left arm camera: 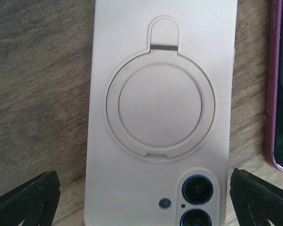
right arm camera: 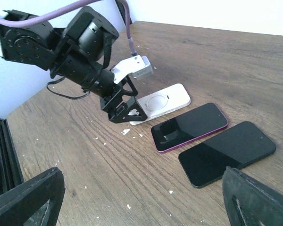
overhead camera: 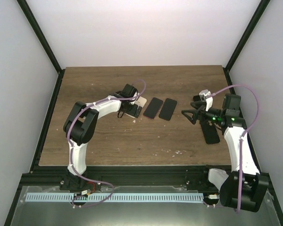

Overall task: Take the phone out of the phone case
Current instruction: Pick up the phone at the center of the board.

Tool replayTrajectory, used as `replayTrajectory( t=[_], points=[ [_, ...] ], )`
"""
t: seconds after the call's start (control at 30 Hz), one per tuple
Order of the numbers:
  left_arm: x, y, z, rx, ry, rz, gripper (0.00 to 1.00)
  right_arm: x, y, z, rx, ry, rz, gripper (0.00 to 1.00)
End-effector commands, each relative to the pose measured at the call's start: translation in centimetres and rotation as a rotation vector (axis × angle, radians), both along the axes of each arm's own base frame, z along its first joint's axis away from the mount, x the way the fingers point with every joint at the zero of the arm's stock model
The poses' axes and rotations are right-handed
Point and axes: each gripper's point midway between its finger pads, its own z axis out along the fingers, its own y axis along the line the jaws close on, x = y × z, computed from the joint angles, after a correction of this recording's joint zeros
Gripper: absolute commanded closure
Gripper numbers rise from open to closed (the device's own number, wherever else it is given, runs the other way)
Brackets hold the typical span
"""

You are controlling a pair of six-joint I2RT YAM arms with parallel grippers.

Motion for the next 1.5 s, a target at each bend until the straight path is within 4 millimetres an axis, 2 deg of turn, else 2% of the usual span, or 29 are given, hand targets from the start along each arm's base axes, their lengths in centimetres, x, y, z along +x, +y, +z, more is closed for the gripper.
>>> replayTrajectory(
  t=[0.0,0.3,0.4,0.63,0.83,0.97,1.1,1.23,1.47],
  points=[
    [0.6,-0.7,-0.4,0.010,0.019,-0.044,0.00,-0.2,0.6,0.8,0.031,-0.027,0.042,0.08],
    [0.6,-0.1,-2.4,0.074,0.054,-0.053,0.01,0.0,0.6,0.5,0.032,-0.017,0.046,0.08],
    [0.3,0.0,-3.0,0.080,0.074,-0.054,0.06,0.0,0.6,0.3,0.033,-0.011,0.046,0.08],
    [-1.8,1.1,-3.9,0.097,0.153,0.006,0.16,0.1,0.7,0.1,0.041,0.002,0.059,0.09],
    [-6.2,1.6,-2.7,0.046,0.227,0.075,0.29,-0.2,0.9,0.3,0.050,-0.001,0.076,0.10],
    [-11.2,2.2,-2.8,0.006,0.287,0.112,0.34,-0.4,1.0,0.4,0.057,-0.008,0.092,0.12],
    [-15.2,2.1,-2.9,-0.065,0.322,0.124,0.37,-0.7,1.3,0.3,0.062,-0.020,0.124,0.14],
    [-17.6,0.7,-2.2,-0.158,0.319,0.081,0.39,-0.5,1.3,-0.1,0.038,-0.026,0.130,0.17],
    [-19.7,-3.3,0.8,-0.390,0.302,-0.050,0.43,0.0,2.9,-1.5,-0.121,-0.023,0.200,0.23]
  ],
)
